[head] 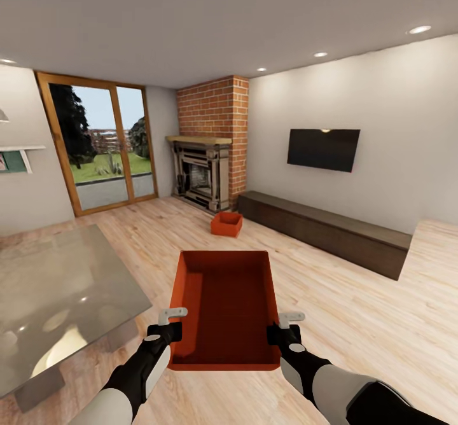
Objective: Move the two storage containers from the living room to the garage. In the garage, place one container on the floor and stack the other container on top of it (either order is fine).
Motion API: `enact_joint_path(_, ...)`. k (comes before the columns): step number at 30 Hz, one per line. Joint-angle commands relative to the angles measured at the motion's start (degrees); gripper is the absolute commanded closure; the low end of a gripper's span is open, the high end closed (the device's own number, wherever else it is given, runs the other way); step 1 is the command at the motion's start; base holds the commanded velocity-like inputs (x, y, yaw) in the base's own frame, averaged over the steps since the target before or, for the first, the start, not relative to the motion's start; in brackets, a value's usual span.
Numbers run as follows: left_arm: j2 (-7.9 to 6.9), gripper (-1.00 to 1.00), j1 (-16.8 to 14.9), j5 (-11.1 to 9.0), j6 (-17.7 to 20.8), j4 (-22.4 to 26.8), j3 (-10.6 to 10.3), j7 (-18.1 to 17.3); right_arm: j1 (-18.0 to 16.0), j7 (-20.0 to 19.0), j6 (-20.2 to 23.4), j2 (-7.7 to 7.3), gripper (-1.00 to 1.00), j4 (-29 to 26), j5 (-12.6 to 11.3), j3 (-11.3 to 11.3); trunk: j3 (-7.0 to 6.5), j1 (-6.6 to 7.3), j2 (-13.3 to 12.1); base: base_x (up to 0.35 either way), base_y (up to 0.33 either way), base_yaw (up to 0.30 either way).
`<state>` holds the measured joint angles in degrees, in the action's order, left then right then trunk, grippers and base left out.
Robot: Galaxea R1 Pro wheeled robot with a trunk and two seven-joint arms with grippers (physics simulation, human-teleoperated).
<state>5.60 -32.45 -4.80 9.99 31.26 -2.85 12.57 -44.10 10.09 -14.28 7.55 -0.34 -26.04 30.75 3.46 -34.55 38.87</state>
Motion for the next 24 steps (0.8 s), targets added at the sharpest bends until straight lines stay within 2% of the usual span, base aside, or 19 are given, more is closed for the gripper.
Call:
enact_joint_path(1, 0.02, 1.0, -0.1, 1.1, 0.5, 0.4, 0.7, 1.2, 0.0, 0.3, -0.3, 0.01, 1.0, 0.2, -1.2, -1.4, 0.01, -0.02, 0.1, 0.0, 0.0, 0.075)
enact_joint_path(14, 0.02, 1.0, -0.1, 1.1, 0.5, 0.4, 0.7, 1.2, 0.0, 0.3, -0.2, 0.0, 1.0, 0.2, -1.2, -1.5, -0.24, -0.02, 0.1, 0.0, 0.0, 0.015)
enact_joint_path(15, -0.3, 1.0, 0.0, -0.2, 0.4, 0.2, 0.0, 0.8, -0.1, -0.2, -0.2, 0.17, 1.0, 0.2, -0.8, 0.2, -0.24, -0.02, 0.1, 0.0, 0.0, 0.0)
enact_joint_path(16, -0.34, 1.0, 0.0, -0.8, 0.4, 0.2, -0.5, 0.7, -0.1, -0.3, -0.2, 0.22, 1.0, 0.3, -1.1, 0.9, -0.24, -0.02, 0.1, 0.0, 0.0, 0.0)
enact_joint_path(20, -0.64, 1.0, 0.0, -1.2, 0.4, 0.1, -1.1, 0.6, -0.1, -0.2, -0.2, 0.2, 1.0, 0.3, -3.7, 3.4, -0.24, -0.02, 0.1, 0.0, 0.0, 0.0)
enact_joint_path(22, -0.7, 1.0, 0.0, -1.5, 0.4, 0.1, -1.3, 0.5, -0.1, -0.2, -0.2, 0.02, 1.0, 0.3, -3.8, 3.7, -0.24, -0.02, 0.1, 0.0, 0.0, 0.0)
enact_joint_path(24, -0.74, 1.0, 0.0, -1.7, 0.4, 0.0, -1.3, 0.4, -0.1, -0.2, -0.2, -0.04, 1.0, 0.3, -2.6, 2.6, -0.24, -0.02, 0.1, 0.0, 0.0, 0.0)
